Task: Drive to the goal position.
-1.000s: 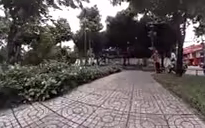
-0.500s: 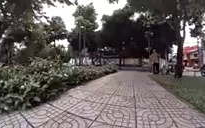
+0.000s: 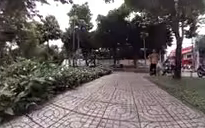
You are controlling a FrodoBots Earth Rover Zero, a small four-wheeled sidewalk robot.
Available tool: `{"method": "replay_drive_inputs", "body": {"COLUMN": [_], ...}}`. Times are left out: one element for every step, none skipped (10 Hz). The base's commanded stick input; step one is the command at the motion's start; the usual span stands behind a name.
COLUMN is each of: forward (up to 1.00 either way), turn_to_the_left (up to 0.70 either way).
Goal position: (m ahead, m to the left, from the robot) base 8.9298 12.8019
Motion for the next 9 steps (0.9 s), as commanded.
{"method": "replay_drive_inputs", "body": {"forward": [0.7,0.7,0.7,0.7,0.7,0.7,0.7,0.7,0.7], "turn_to_the_left": [-0.27,-0.19,-0.04,0.0,0.0,0.0,0.0,0.0,0.0]}}
